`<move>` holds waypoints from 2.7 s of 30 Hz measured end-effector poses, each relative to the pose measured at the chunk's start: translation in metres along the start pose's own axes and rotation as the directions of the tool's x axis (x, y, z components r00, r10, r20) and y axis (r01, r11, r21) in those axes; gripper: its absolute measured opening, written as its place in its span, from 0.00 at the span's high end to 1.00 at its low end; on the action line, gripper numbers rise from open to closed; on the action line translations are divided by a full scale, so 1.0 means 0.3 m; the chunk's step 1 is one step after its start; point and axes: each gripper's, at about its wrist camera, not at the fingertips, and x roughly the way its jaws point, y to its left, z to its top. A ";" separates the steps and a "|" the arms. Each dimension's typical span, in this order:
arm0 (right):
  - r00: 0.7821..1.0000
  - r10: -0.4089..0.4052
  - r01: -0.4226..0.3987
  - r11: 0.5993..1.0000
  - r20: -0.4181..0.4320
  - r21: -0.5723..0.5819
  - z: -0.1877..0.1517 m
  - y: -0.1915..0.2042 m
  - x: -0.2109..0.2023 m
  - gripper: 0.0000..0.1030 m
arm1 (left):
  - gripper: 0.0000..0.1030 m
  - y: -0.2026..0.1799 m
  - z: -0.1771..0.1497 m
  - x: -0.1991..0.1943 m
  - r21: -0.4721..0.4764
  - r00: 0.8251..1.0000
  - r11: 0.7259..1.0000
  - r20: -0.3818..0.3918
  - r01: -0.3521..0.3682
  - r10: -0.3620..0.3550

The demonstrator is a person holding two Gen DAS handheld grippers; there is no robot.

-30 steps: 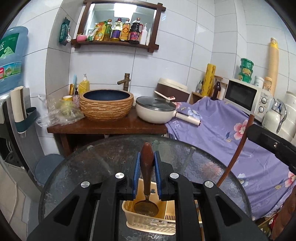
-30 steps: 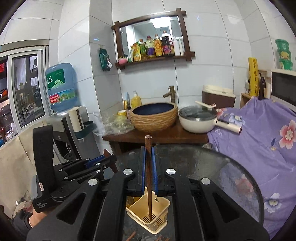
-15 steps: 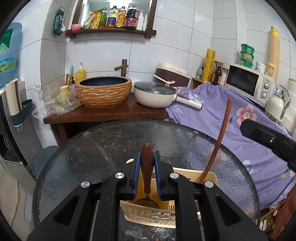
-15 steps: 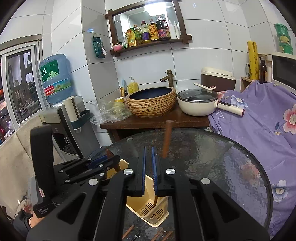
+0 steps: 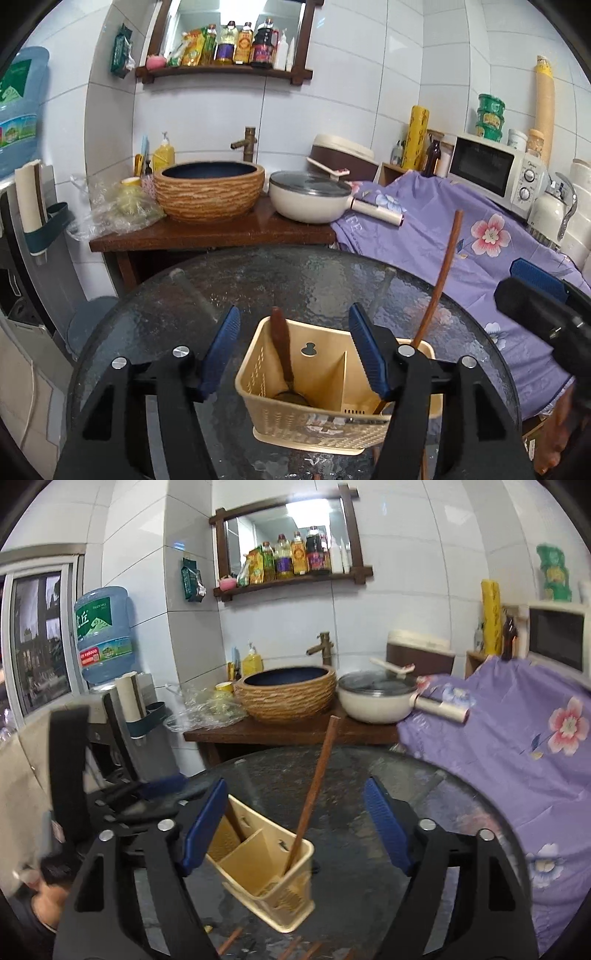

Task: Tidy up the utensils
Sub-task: 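Withdraw both tools from the basket back toward the utensils on the table, then grasp the gold-tipped black chopstick with the left tool while the right tool grasps a metal spoon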

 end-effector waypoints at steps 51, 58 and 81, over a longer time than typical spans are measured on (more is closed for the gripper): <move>0.822 -0.141 0.232 0.968 -0.552 0.099 -0.742 -0.017 -0.131 0.46 | 0.50 0.022 -0.624 -0.142 0.082 0.947 0.997 -0.320 0.009 0.018; 0.813 -0.168 0.240 0.969 -0.558 0.058 -0.736 0.006 -0.102 0.46 | 0.59 -0.007 -0.627 -0.116 0.096 0.941 0.995 -0.338 0.028 0.006; 0.815 -0.162 0.224 0.974 -0.557 0.044 -0.721 0.029 -0.059 0.58 | 0.80 -0.008 -0.618 0.000 0.130 0.915 0.991 -0.402 0.025 0.030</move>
